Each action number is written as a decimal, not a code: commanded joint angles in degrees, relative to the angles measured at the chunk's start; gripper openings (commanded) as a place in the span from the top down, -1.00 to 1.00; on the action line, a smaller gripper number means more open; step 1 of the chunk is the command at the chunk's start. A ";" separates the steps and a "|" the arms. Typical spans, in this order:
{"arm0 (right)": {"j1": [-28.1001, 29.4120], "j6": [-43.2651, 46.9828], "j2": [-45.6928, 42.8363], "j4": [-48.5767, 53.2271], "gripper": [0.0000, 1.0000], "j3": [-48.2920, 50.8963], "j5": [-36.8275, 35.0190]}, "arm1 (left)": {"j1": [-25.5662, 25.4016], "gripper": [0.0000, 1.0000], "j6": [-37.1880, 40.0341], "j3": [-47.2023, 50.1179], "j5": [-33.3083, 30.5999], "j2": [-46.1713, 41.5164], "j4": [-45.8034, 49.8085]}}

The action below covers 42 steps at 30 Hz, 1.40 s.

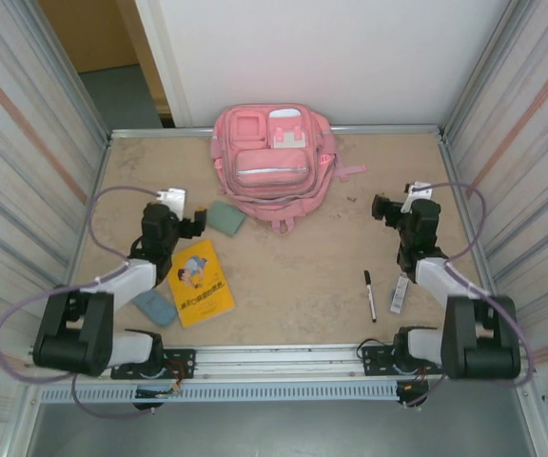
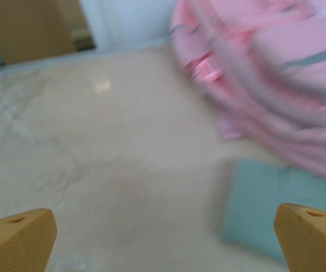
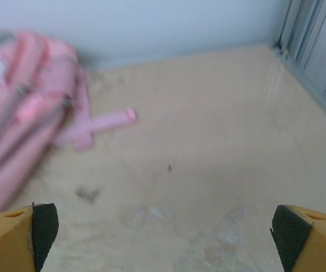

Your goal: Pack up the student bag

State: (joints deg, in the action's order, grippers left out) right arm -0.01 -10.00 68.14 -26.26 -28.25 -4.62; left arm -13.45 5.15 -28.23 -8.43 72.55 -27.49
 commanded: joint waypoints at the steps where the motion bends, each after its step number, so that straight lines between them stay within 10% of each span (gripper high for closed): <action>1: 0.63 -13.27 -5.63 19.96 -0.97 -8.03 -6.50 | -6.25 -0.97 -1.45 -5.57 -9.01 -5.33 14.28; 5: -0.99 -36.56 -2.60 50.21 -0.97 -20.53 -19.71 | -8.45 -0.97 -15.85 -15.15 -8.62 -6.20 33.22; 22: 28.95 -14.20 18.31 40.85 -0.91 -30.04 14.56 | -10.28 -0.97 -31.85 -19.27 8.98 -3.05 57.21; 32: 34.29 -19.74 28.39 38.20 -0.67 -36.26 16.17 | -10.28 -0.97 -34.15 -19.47 10.51 0.38 56.46; 42: 33.63 -20.30 15.16 40.23 -0.69 -25.55 3.89 | -6.83 -0.80 -34.45 -41.90 5.07 23.92 57.07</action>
State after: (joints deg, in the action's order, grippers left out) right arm 34.13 -29.95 89.14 12.21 -55.64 3.86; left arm -22.59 -28.58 -64.99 -0.25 91.44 28.18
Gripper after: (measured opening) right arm 0.842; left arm 0.903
